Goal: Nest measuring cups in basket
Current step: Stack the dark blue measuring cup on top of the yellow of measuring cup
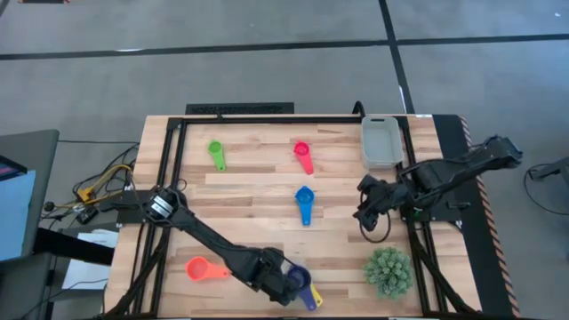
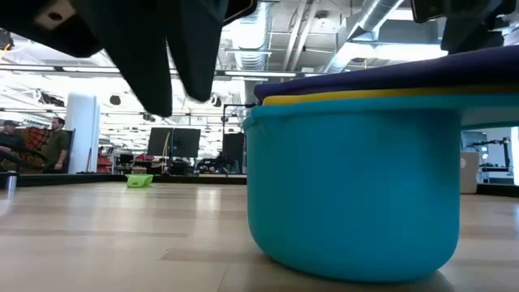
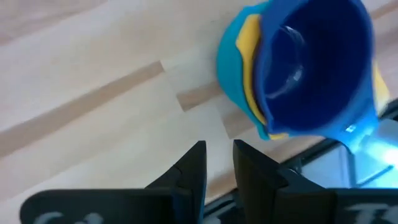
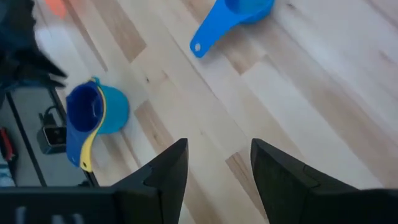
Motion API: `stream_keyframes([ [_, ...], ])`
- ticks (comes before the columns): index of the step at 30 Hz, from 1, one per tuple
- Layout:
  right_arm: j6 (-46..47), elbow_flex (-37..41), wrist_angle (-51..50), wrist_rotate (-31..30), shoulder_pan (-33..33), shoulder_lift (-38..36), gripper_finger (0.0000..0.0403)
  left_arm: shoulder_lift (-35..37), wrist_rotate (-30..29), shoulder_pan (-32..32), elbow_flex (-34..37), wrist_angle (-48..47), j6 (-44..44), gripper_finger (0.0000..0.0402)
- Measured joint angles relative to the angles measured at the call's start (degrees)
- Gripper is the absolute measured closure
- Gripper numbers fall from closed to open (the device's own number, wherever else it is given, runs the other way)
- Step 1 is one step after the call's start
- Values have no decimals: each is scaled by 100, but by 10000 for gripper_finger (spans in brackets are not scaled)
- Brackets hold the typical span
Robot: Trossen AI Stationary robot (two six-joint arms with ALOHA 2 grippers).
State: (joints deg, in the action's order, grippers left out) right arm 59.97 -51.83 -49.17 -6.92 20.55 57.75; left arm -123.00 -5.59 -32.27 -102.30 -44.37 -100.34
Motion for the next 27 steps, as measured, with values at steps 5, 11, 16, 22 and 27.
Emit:
stream_keyframes([
  [5, -132, 0, 327, 15, 267, 221, 213, 0, -171, 141, 0, -289, 456, 335],
  [11, -13, 0, 500, -67, 632, 356, 229, 29, -92, 404, 0, -487, 1072, 335],
  [16, 477, 0, 494, -408, 921, 346, 238, 170, 21, 429, -2, -730, 1426, 335],
  [22, 811, 0, 784, -546, 1059, 678, 251, 322, -148, 252, -2, -1486, 1526, 335],
  [27, 605, 2, 1851, -336, 1117, 1284, 264, 347, -543, -156, -2, -1452, 1284, 335],
])
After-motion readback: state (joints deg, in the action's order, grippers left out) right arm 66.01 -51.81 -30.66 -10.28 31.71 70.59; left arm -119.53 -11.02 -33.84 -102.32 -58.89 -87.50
